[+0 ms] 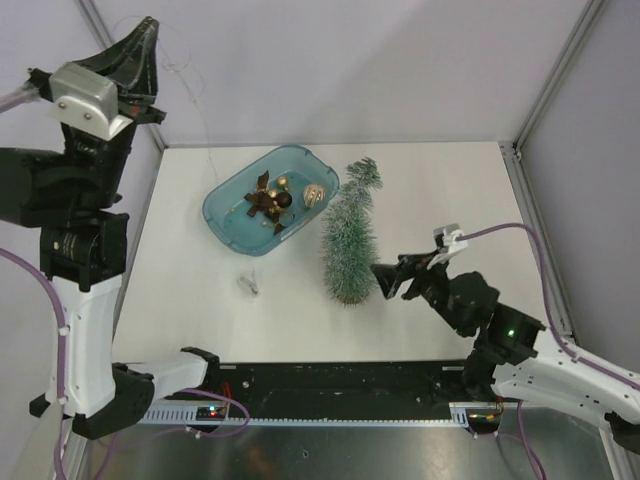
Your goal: Decorate the small christmas tree
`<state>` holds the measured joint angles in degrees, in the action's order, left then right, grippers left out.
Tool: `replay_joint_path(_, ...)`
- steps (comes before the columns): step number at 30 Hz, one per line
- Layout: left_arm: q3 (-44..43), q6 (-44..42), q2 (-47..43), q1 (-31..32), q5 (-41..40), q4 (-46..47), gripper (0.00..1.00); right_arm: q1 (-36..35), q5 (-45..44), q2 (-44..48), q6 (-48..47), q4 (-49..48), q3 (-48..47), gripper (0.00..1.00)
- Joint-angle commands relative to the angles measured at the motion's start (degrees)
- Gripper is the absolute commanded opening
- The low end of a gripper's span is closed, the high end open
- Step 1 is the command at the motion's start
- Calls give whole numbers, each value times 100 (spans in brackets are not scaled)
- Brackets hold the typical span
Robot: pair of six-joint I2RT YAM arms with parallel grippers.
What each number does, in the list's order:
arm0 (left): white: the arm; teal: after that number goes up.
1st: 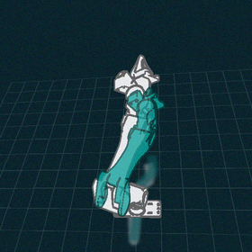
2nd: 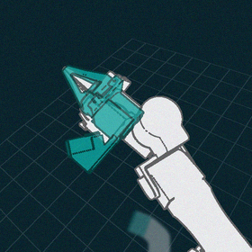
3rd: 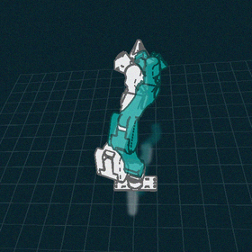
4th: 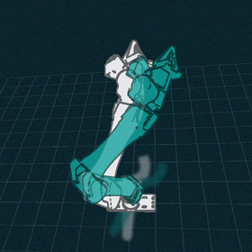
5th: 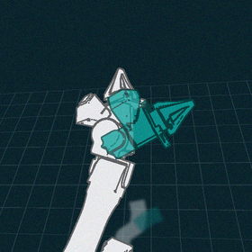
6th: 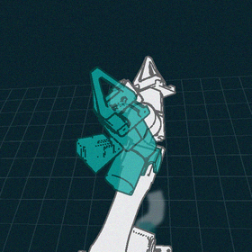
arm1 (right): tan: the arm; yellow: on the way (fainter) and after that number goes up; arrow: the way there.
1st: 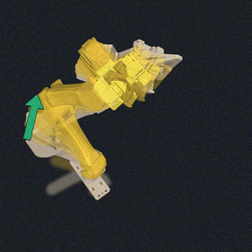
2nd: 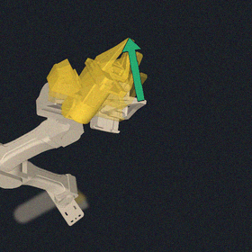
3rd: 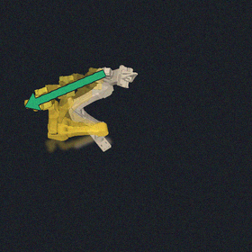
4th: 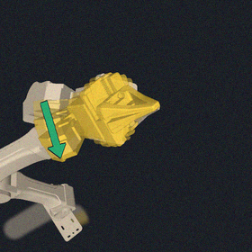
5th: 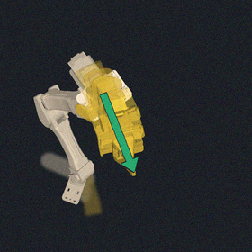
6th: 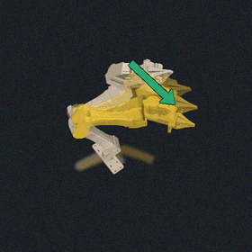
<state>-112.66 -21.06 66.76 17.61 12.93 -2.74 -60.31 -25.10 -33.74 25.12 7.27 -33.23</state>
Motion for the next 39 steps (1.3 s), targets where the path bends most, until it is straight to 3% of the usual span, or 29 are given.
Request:
replay_joint_path(1,94,-142,24,151,276,-12,7,-33,-281,-149,-986,4,-1357,81)
replay_joint_path(8,370,-190,-75,279,887,-35,8,-33,569,-1508,-2121,-310,-3493,85)
replay_joint_path(18,1017,-403,-404,392,1197,-222,9,-159,2290,-4001,-2554,-82,-6226,87)
replay_joint_path(25,1236,-550,-589,526,1300,-244,11,-204,2793,-5540,-2819,379,-8052,88)
replay_joint_path(30,1371,-618,-721,563,1339,-249,11,-208,2784,-6139,-2938,524,-8802,85)
replay_joint_path(35,1557,-723,-855,575,1330,-253,14,-197,2706,-6339,-3062,651,-9164,68)
replay_joint_path(39,1725,-765,-934,582,1253,-246,16,-132,2664,-6414,-3093,804,-9332,33)
